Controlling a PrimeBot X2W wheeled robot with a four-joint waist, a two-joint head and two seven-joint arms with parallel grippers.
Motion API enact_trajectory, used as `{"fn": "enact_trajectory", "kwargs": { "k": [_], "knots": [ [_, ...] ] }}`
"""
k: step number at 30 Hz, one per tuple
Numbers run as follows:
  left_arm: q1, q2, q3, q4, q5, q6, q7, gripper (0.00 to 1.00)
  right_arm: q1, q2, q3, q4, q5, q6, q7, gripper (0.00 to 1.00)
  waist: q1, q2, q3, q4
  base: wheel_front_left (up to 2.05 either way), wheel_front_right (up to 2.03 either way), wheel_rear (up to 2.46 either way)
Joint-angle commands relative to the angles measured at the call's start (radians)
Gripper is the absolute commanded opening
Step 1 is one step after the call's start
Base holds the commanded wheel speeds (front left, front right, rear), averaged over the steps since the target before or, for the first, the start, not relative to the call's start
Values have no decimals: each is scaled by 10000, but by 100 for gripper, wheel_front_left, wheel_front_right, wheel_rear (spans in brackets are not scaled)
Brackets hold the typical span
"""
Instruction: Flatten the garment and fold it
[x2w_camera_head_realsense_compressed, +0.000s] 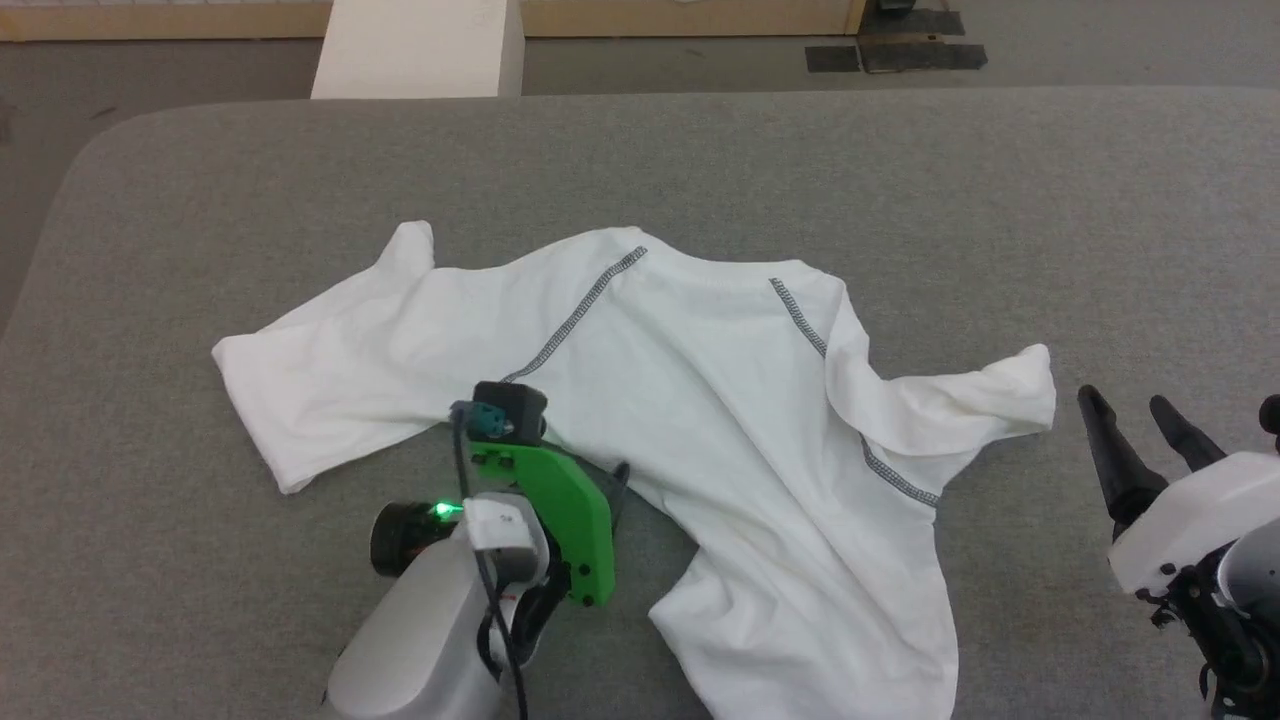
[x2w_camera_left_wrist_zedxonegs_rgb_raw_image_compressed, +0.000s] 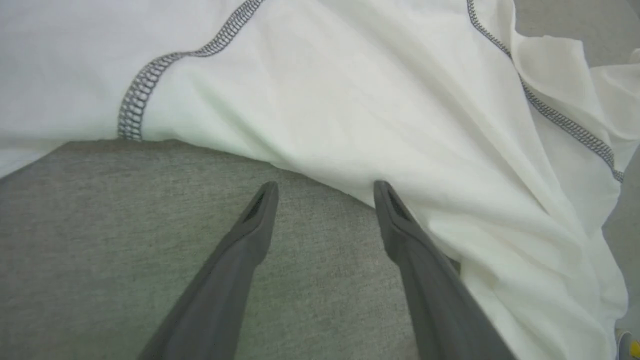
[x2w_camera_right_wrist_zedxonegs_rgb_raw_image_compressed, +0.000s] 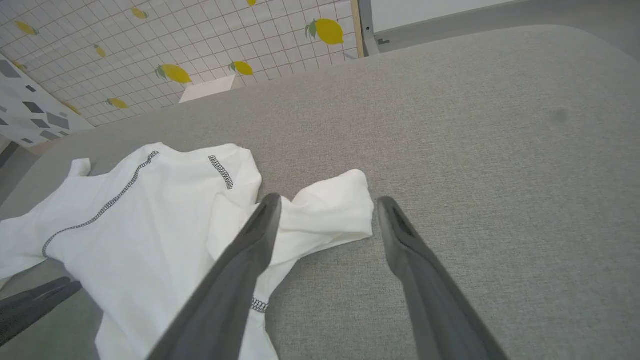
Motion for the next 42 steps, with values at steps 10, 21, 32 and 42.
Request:
{"fn": "enact_trajectory", "kwargs": {
  "k": [10, 21, 32, 42],
  "knots": [
    [-791, -98, -480, 1565, 41, -252, 815, 100, -196, 83, -115, 238, -176, -11, -384, 100, 0, -1, 427, -827, 0, 0, 0],
    [-203, 259, -7, 1227, -732, -657, 544, 0, -115, 88, -159, 424, -196, -11, -502, 100, 0, -1, 199, -321, 0, 0, 0],
    [2727, 1734, 800, -2466, -1569, 344, 1647, 0, -110, 88, 184, 627, -321, -11, -402, 100, 0, -1, -14, 853, 0, 0, 0],
    [4188, 1584, 611, -3290, -2206, 775, 2350, 0, -476, 89, 699, 844, -371, -11, -368, 100, 0, -1, 66, 909, 0, 0, 0]
  ]
}}
